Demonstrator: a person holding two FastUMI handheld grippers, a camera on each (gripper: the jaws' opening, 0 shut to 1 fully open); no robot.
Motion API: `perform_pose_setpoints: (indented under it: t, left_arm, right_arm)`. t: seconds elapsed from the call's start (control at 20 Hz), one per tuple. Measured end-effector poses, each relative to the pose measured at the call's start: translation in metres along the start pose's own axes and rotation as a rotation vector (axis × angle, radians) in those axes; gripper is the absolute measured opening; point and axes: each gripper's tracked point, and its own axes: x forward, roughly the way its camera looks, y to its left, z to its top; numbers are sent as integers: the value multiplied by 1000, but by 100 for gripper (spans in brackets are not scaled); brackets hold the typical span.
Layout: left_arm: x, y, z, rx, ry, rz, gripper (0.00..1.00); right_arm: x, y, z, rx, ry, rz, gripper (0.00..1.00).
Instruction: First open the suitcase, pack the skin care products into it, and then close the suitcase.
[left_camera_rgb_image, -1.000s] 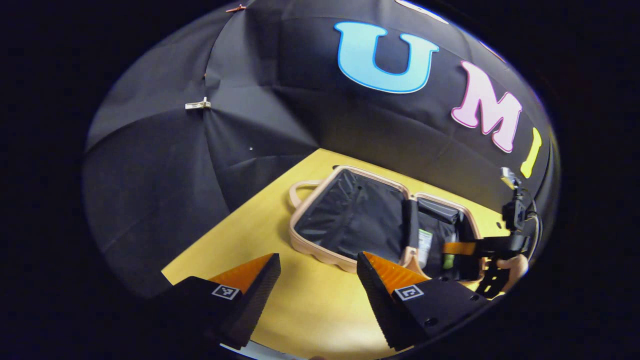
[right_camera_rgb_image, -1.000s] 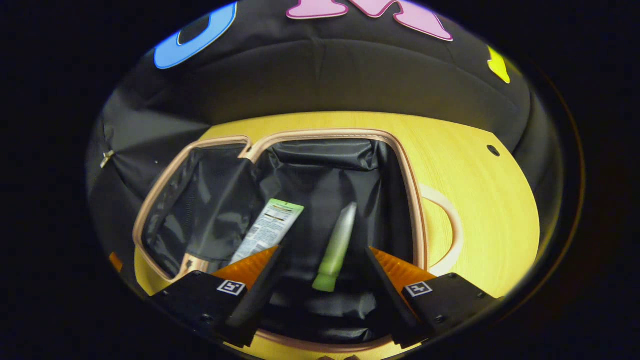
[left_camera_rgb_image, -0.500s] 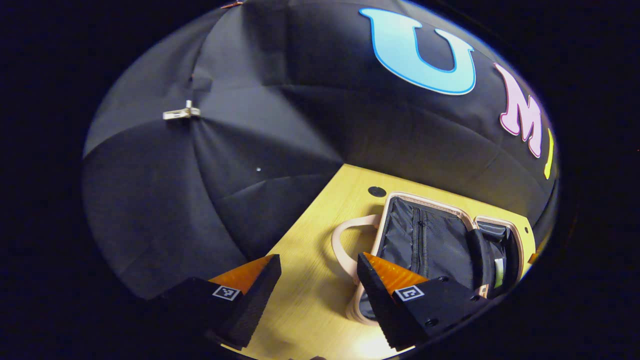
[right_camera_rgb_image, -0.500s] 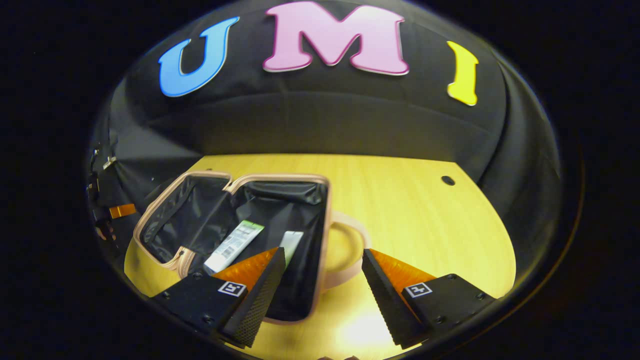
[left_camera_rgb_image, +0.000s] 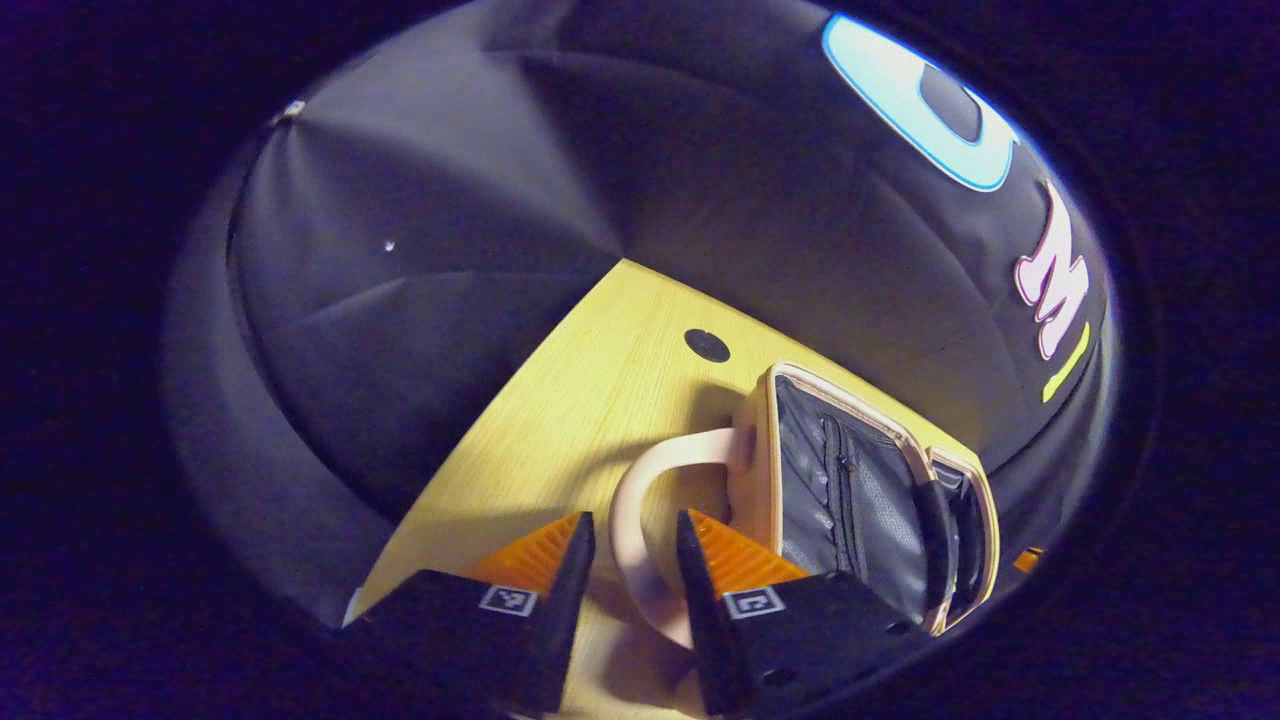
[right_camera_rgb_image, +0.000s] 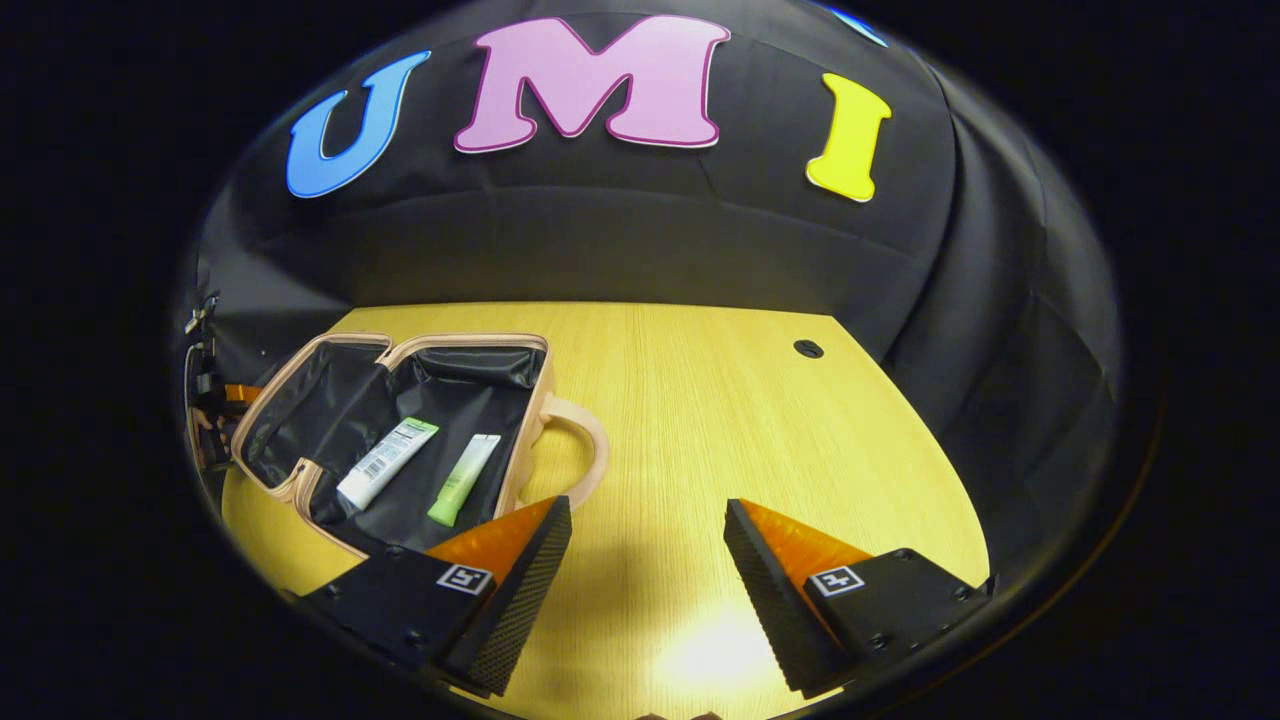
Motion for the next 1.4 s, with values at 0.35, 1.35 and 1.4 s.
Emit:
perform_pose_setpoints:
  t: [0.35, 1.35, 1.4]
  left_arm:
    - [-39, -33, 42, 0, -139, -20, 7]
    - [-121, -534, -75, 253, -202, -409, 7]
    - [-106, -540, -92, 267, -185, -411, 7]
  right_arm:
    - [-4, -15, 6, 11, -29, 4, 98]
    - [29, -155, 10, 35, -98, 24, 98]
    - [30, -159, 8, 35, -99, 33, 97]
